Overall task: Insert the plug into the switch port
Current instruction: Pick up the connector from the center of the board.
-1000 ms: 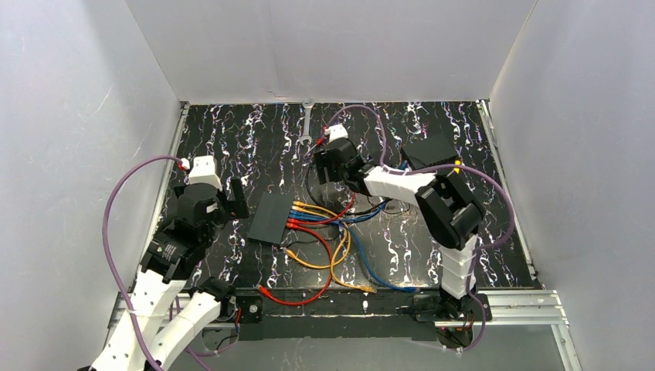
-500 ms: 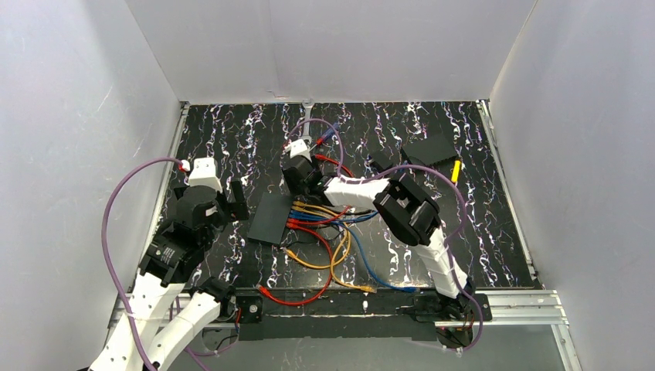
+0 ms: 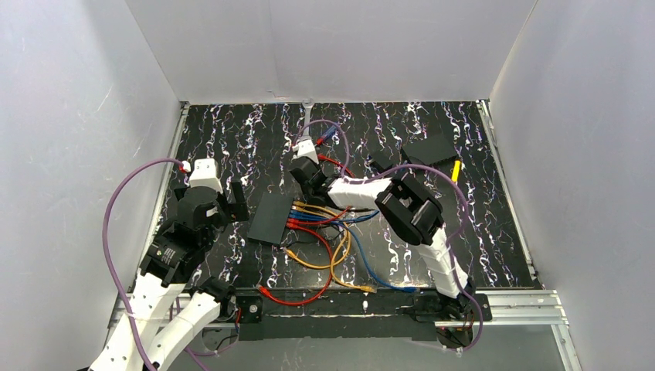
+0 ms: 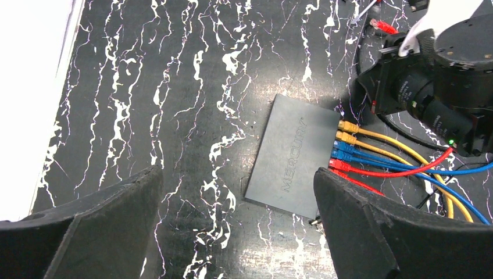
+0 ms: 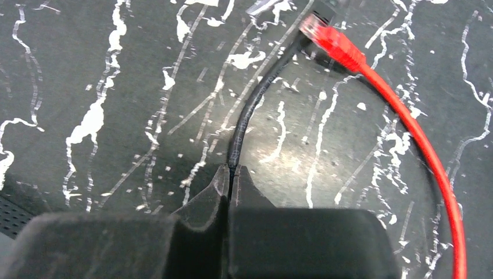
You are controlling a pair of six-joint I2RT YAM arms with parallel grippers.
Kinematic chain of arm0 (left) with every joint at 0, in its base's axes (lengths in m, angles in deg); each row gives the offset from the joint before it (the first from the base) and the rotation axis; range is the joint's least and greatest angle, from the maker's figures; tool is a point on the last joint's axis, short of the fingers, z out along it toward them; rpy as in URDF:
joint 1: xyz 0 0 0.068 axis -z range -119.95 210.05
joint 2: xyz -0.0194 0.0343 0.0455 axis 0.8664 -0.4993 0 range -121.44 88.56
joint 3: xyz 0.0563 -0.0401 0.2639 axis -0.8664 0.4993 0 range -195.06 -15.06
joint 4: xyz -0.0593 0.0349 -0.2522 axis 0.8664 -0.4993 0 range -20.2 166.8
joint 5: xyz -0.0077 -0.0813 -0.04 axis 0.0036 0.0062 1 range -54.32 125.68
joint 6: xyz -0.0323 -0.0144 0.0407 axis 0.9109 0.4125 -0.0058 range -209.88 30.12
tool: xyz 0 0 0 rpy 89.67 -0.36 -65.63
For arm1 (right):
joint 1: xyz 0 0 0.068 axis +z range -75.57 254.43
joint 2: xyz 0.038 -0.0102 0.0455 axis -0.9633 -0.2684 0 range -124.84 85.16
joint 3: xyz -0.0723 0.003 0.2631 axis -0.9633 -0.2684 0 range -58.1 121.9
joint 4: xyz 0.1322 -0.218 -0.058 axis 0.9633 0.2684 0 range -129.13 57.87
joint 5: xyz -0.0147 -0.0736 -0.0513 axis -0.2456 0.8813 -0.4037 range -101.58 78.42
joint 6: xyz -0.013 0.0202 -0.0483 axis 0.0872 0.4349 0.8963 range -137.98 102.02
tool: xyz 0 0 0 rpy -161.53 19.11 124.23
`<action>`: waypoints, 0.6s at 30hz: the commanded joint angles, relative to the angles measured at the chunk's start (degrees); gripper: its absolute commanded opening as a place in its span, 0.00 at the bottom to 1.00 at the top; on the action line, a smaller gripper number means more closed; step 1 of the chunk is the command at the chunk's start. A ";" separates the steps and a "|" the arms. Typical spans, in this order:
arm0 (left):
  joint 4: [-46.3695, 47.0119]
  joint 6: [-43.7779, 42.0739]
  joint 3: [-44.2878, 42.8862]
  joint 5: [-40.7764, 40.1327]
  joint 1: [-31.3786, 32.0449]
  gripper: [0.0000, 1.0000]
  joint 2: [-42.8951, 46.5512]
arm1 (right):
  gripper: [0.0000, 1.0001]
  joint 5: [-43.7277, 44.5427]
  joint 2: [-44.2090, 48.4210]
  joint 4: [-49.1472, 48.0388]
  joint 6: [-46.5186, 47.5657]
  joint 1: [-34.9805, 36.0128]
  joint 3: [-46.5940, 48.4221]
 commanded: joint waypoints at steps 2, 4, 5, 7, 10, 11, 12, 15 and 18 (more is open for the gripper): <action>0.02 -0.28 0.33 -1.53 0.29 0.99 0.03 | 0.01 3.26 4.98 3.53 1.57 -3.44 -6.63; 0.02 -0.28 0.41 -1.59 0.29 0.99 -0.10 | 0.01 4.69 7.75 3.49 4.10 -4.15 -7.78; 0.02 -0.24 0.42 -1.61 0.32 0.99 -0.19 | 0.01 5.46 9.30 3.62 5.31 -4.57 -8.27; 0.01 -0.26 0.42 -1.62 0.28 0.99 -0.28 | 0.01 6.84 12.67 4.30 7.54 -5.50 -8.92; 0.11 -0.26 0.46 -1.62 0.29 0.99 -0.45 | 0.01 8.40 18.68 4.83 11.02 -7.02 -10.02; 0.11 -0.28 0.50 -1.62 0.28 0.99 -0.54 | 0.01 9.09 20.79 4.92 12.23 -7.43 -10.36; 0.11 -0.24 0.51 -1.62 0.28 0.99 -0.58 | 0.01 9.44 22.98 5.07 13.45 -7.88 -10.53; 0.13 -0.28 0.51 -1.53 0.28 0.99 -0.67 | 0.01 8.44 29.55 5.84 17.12 -8.93 -10.72; 0.24 -0.26 0.59 -1.52 0.32 0.99 -0.89 | 0.01 1.99 35.81 6.56 20.53 -9.21 -11.97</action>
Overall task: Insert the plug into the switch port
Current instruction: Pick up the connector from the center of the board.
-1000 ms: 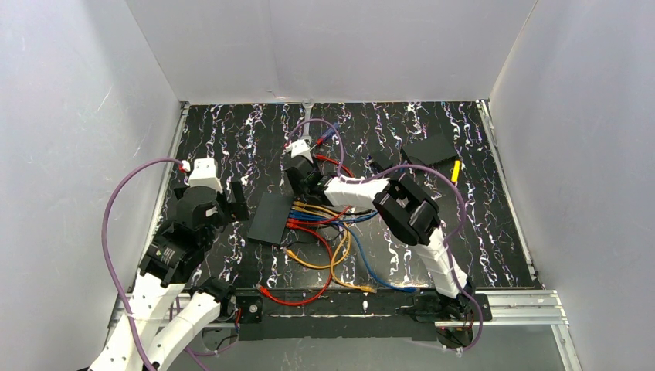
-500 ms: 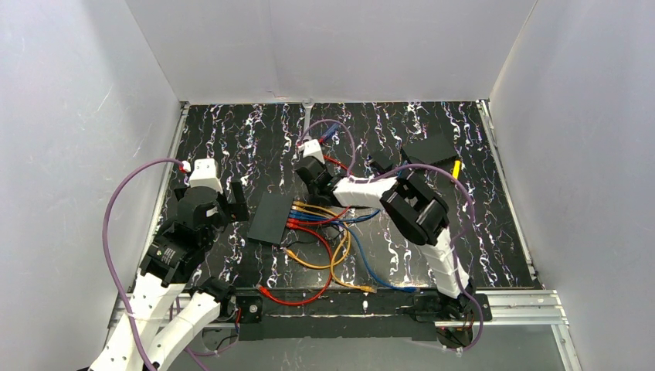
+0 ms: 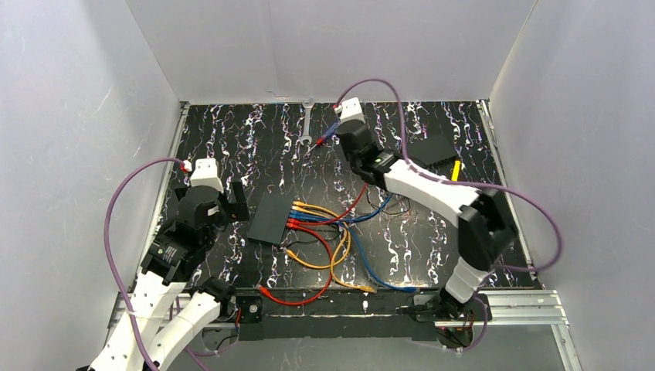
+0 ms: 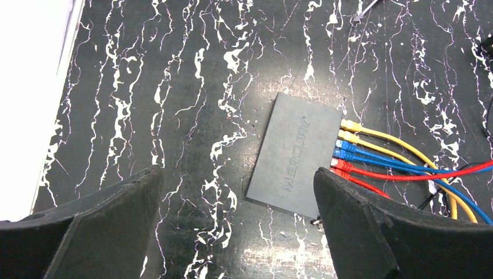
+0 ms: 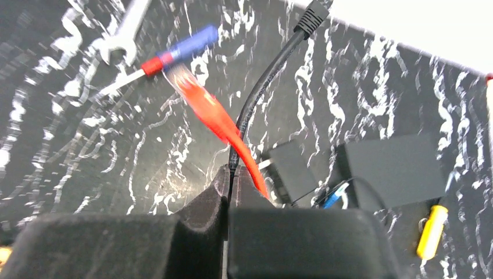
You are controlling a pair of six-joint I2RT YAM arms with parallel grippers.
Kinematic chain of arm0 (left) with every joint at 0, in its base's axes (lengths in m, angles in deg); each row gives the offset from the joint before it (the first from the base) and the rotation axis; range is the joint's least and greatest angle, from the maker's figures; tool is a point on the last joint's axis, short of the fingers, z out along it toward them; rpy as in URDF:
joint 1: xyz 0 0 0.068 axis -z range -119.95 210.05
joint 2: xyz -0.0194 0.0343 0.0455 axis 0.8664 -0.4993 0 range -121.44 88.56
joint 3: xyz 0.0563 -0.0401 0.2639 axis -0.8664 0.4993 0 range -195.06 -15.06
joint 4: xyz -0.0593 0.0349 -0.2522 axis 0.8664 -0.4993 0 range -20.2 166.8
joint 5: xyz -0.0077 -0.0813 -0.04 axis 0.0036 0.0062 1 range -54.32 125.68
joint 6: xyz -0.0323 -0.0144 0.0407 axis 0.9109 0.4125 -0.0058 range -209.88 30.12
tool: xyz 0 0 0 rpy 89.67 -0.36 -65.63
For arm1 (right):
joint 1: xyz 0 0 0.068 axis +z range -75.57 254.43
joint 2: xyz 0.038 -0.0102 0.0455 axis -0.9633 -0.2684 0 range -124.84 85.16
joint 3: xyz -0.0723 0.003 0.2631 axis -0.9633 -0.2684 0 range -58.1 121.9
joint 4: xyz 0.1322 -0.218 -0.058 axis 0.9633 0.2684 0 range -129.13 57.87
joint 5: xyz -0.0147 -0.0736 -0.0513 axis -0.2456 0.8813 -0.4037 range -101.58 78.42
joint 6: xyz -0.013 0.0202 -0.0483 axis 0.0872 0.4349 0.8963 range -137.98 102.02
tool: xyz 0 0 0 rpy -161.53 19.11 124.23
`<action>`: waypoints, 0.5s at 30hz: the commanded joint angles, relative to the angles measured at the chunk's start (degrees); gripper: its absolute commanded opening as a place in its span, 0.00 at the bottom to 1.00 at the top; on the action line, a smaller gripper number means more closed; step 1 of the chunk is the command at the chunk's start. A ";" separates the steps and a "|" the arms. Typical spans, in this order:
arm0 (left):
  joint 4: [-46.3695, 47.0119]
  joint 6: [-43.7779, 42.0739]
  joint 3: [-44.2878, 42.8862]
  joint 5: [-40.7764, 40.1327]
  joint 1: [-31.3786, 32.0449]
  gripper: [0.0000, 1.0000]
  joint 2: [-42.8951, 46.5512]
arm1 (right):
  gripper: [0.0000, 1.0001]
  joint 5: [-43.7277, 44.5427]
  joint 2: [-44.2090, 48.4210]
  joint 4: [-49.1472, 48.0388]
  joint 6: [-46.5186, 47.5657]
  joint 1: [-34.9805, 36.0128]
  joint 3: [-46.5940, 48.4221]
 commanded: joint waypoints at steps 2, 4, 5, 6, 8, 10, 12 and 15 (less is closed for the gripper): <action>0.33 -0.26 0.51 -1.11 0.26 0.99 -0.49 | 0.01 -10.66 12.27 2.08 8.40 -0.08 -1.40; 0.37 -0.23 0.53 -0.77 0.18 0.99 -0.74 | 0.01 -16.72 15.35 4.56 8.47 -0.08 -2.40; 0.45 -0.23 0.60 -0.48 0.17 0.99 -0.83 | 0.01 -18.29 16.80 4.40 7.89 -0.08 -3.53; 0.46 -0.33 0.62 -0.11 0.17 0.99 -0.93 | 0.01 -18.93 18.58 3.81 7.72 -0.08 -5.05; 0.71 -0.41 0.72 0.22 0.17 0.99 -1.18 | 0.01 -13.85 21.75 1.23 7.81 -0.08 -8.00; 0.79 -0.46 0.86 0.35 0.21 0.99 -1.41 | 0.01 -7.01 24.39 -1.85 9.05 -0.64 -10.53; 0.90 -0.52 0.99 0.38 0.17 0.99 -1.63 | 0.01 -3.64 26.25 -4.27 9.90 -2.17 -11.42; 0.90 -0.50 0.97 0.21 0.17 0.99 -2.07 | 0.01 1.74 27.74 -10.08 9.00 -4.17 -12.19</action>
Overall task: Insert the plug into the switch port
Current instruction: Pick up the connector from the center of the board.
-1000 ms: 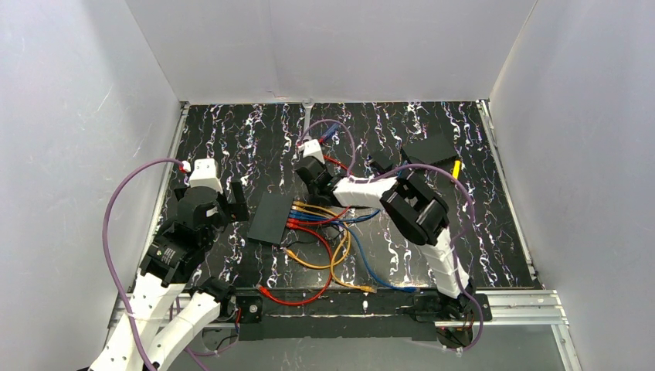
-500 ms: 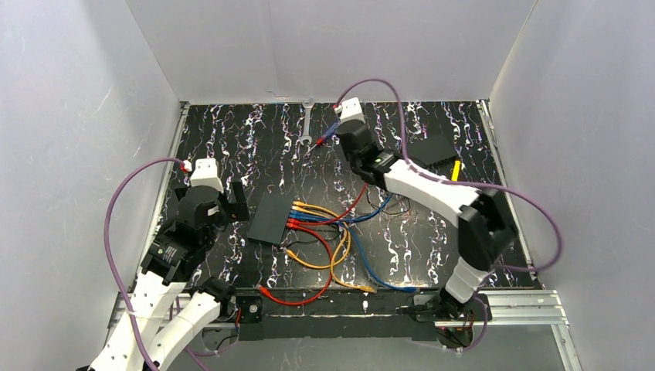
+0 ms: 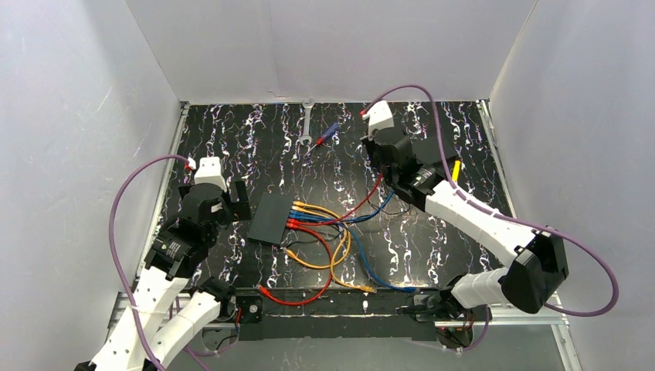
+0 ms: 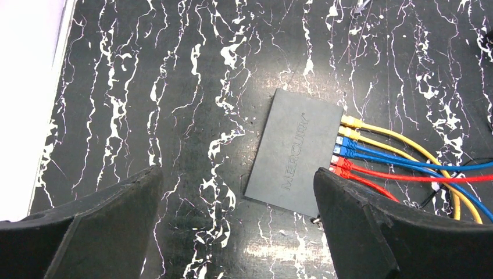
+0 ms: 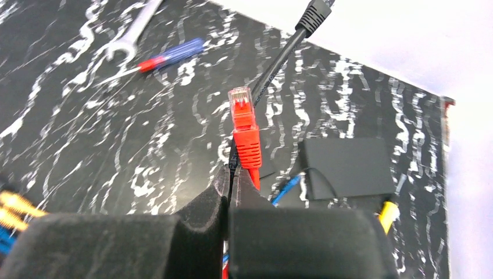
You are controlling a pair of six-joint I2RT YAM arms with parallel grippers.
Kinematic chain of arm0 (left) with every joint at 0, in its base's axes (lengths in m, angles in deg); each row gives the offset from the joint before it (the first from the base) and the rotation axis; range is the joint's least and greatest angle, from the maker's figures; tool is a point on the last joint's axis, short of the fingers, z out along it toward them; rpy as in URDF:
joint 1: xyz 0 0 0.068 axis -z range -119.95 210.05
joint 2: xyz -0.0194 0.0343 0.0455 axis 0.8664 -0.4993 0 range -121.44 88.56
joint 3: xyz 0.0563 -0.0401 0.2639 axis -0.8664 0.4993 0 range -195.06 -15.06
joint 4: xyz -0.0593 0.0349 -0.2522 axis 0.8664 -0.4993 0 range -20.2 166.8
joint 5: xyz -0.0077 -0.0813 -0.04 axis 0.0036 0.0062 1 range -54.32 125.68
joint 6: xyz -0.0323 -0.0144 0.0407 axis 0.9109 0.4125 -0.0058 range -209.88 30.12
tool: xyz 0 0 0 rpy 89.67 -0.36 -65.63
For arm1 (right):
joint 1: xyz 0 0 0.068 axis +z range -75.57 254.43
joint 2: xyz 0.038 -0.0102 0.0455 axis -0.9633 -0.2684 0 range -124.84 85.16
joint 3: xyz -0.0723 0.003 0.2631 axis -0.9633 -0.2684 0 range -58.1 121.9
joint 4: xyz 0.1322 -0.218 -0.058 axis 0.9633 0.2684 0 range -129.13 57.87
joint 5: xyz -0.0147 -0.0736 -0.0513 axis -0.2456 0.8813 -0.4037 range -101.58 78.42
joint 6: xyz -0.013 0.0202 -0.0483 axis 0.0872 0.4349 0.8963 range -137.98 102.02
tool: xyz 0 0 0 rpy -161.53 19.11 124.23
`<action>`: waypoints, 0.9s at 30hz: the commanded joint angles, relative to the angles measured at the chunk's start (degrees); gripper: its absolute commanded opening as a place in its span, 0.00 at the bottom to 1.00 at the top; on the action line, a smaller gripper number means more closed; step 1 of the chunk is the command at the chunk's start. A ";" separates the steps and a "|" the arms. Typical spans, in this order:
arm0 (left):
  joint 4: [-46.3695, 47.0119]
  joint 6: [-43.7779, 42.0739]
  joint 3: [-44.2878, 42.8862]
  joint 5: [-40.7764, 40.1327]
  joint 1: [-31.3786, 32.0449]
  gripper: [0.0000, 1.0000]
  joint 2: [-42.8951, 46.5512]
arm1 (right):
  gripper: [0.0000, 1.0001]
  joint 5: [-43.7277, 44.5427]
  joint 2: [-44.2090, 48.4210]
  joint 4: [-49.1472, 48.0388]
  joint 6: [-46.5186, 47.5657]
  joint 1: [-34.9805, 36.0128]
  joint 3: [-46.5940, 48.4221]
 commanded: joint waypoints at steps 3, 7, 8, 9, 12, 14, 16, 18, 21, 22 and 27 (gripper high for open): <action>0.48 -0.35 0.94 -0.90 0.08 0.99 -0.73 | 0.01 12.11 4.75 -15.35 -2.17 -4.14 -1.14; 0.51 -0.34 1.12 -1.04 0.13 0.99 -0.75 | 0.01 14.92 4.04 -20.90 -5.44 -5.75 -1.28; 0.53 -0.35 1.13 -0.90 0.08 0.99 -0.82 | 0.01 14.34 3.58 -21.78 -6.57 -6.27 -0.96; 0.58 -0.35 1.13 -0.77 0.08 0.99 -0.84 | 0.01 12.12 2.96 -21.64 -7.61 -6.81 -0.20; 0.58 -0.37 1.13 -0.74 0.08 0.99 -0.80 | 0.01 1.35 -0.45 -14.82 -9.47 -7.04 4.10; 0.59 -0.37 1.14 -0.66 0.08 0.99 -0.71 | 0.01 -5.51 -3.00 -11.13 -9.92 -7.02 5.42; 0.72 -0.36 1.17 -0.34 0.08 0.99 -0.67 | 0.01 -13.40 -4.93 -9.37 -9.46 -7.01 5.25; 0.76 -0.37 1.21 0.15 0.08 0.99 -0.75 | 0.01 -15.86 -5.75 -9.86 -10.68 -7.01 3.78; 0.85 -0.37 1.21 0.49 0.09 0.99 -0.84 | 0.01 -18.59 -5.16 -12.05 -10.59 -7.01 1.09; 0.86 -0.37 1.21 0.49 0.10 0.99 -0.84 | 0.01 -18.76 -5.12 -11.95 -9.82 -7.05 1.18; 0.86 -0.63 1.21 1.09 0.08 0.99 -0.79 | 0.01 -16.79 -4.79 -15.41 -1.93 -7.06 1.66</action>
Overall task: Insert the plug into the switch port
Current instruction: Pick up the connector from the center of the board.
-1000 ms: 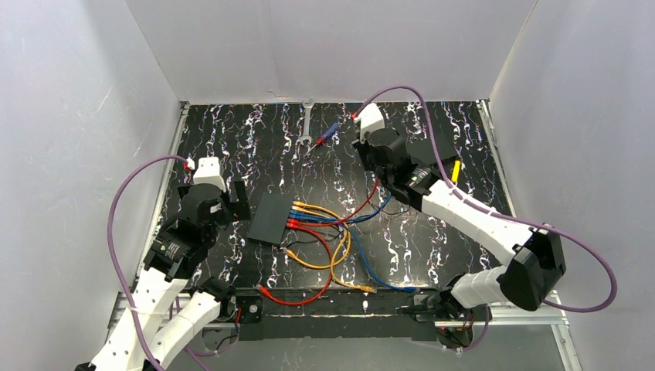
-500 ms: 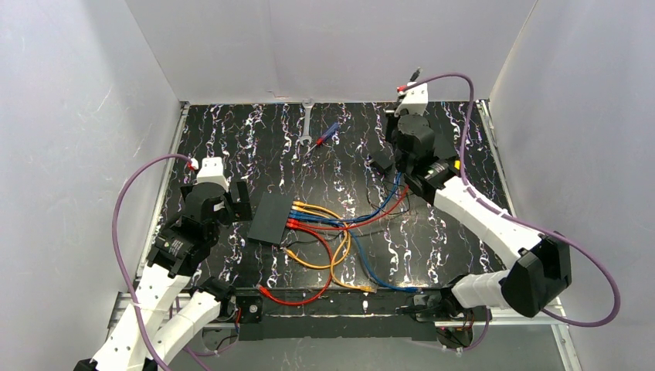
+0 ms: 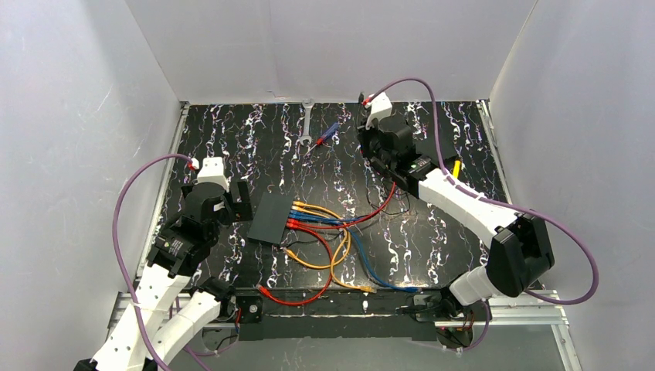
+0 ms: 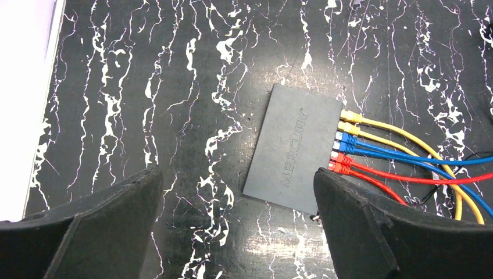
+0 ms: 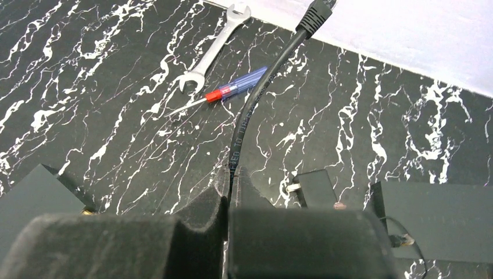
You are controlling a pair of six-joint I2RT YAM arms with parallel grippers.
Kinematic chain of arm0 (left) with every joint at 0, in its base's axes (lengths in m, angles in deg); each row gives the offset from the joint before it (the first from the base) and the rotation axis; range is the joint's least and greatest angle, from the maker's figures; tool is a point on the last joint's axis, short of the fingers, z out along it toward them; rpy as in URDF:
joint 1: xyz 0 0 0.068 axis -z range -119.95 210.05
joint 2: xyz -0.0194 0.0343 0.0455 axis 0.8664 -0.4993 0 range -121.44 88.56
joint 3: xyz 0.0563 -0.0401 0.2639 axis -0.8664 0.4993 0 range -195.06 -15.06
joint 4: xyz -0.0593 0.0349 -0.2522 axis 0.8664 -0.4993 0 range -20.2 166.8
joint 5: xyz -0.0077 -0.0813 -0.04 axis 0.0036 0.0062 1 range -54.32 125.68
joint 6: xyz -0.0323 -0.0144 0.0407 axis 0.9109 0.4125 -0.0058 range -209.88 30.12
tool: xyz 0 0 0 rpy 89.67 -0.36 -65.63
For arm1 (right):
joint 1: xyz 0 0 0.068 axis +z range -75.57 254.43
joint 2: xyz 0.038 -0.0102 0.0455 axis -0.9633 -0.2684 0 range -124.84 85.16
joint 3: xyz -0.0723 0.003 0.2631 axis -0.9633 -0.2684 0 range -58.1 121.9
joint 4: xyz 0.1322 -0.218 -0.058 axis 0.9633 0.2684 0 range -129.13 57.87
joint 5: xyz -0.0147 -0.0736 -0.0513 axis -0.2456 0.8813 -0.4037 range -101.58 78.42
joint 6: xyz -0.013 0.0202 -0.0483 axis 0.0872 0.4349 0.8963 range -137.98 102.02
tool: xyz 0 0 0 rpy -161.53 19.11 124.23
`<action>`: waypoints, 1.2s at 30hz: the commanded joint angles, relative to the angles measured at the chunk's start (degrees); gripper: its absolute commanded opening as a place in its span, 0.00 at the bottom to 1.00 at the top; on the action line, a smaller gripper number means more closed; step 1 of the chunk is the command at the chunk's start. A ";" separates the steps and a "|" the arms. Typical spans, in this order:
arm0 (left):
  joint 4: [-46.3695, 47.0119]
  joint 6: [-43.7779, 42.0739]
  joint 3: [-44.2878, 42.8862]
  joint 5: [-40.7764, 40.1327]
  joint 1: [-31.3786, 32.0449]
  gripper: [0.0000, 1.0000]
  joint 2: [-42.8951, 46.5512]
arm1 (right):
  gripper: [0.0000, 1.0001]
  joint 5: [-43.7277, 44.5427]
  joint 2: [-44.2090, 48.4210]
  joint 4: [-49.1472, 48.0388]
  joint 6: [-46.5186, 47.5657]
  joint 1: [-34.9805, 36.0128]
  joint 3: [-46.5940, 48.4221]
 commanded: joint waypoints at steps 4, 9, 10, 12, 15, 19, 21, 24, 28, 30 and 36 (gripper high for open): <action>0.55 -0.68 0.49 0.23 0.10 0.99 -0.03 | 0.01 0.20 1.48 -12.90 11.98 -0.02 2.00; 0.64 -0.60 0.58 -0.05 0.10 0.99 0.14 | 0.01 1.45 4.36 -26.85 17.31 -0.09 0.12; 0.64 -0.66 0.50 -0.05 0.12 0.99 0.14 | 0.01 1.81 4.97 -29.66 18.02 -0.10 -0.79; 0.64 -0.67 0.49 0.01 0.11 0.99 0.23 | 0.01 2.52 5.04 -33.91 18.75 -0.10 -2.37; 0.64 -0.65 0.49 0.10 0.10 0.99 0.39 | 0.01 0.98 3.30 -31.84 18.30 -0.10 -2.06; 0.73 -0.68 0.49 0.19 0.15 0.99 0.50 | 0.01 -1.37 1.13 -35.21 14.74 -0.10 -6.62; 0.73 -0.71 0.54 0.34 0.11 0.99 0.50 | 0.01 -4.48 -0.72 -39.09 13.41 -0.10 -9.02; 0.80 -0.74 0.57 0.54 0.10 0.99 0.50 | 0.01 -12.82 -5.53 -42.27 12.76 -0.10 -9.36; 0.81 -0.76 0.58 0.52 0.10 0.99 0.49 | 0.01 -22.37 -12.65 -43.26 14.50 -0.01 -5.43; 0.81 -0.72 0.67 0.36 0.10 0.99 0.58 | 0.01 -23.85 -16.19 -43.28 16.84 0.59 -3.19; 0.90 -0.75 0.87 0.55 0.10 0.99 0.72 | 0.01 -19.42 -25.09 -44.34 25.55 0.82 4.35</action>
